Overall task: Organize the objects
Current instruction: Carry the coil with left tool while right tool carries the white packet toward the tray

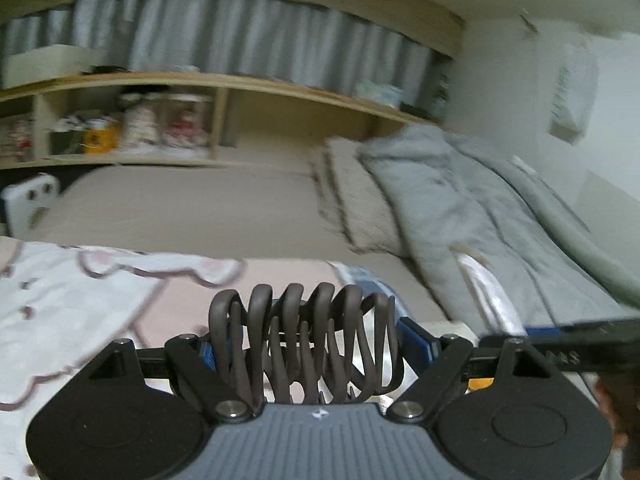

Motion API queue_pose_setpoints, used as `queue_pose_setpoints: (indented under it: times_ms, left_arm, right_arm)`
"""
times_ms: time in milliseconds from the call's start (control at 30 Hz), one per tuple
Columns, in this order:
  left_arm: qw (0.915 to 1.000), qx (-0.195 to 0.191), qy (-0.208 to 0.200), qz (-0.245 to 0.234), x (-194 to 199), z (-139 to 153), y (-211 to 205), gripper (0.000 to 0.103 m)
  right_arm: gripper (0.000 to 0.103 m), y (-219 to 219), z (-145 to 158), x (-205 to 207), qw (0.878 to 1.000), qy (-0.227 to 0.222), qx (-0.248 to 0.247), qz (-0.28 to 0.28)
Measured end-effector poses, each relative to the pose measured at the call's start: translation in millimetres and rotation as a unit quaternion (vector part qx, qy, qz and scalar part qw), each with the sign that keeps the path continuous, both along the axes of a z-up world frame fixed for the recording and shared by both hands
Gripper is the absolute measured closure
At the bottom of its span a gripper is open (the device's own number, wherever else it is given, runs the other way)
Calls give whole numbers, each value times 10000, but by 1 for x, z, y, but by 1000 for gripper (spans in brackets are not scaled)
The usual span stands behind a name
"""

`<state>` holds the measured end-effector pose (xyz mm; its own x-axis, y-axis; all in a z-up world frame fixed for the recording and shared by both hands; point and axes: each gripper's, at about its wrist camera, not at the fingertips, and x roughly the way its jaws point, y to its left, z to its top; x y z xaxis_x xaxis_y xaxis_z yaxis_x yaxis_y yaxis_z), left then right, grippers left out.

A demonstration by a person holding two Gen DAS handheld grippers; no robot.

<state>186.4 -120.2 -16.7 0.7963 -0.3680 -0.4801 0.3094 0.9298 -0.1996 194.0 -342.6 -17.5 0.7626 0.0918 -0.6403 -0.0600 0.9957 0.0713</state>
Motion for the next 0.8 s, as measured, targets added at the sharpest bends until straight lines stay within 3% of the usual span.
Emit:
queue_pose_setpoints:
  times_ms: [133, 333, 533, 733, 767, 800]
  left_arm:
    - [9985, 104, 213, -498, -8, -16, -37, 20]
    - [9895, 357, 679, -1222, -23, -45, -82, 20]
    - [9810, 344, 1344, -1355, -27, -73, -105, 20]
    - [9790, 442, 1449, -1362, -23, -83, -118, 20]
    - [9790, 438, 1470, -1346, -19, -83, -119, 20]
    - [9791, 430, 1482, -1324, -18, -84, -120, 20]
  right_arm:
    - [50, -29, -12, 2, 9997, 110, 6, -210]
    - [50, -60, -37, 10, 9983, 325, 137, -474]
    - [49, -59, -56, 29, 9980, 536, 102, -330]
    - [47, -42, -73, 51, 9982, 551, -159, 196]
    - [43, -41, -76, 55, 9979, 569, -145, 258]
    - [31, -40, -79, 57, 9978, 573, -134, 295]
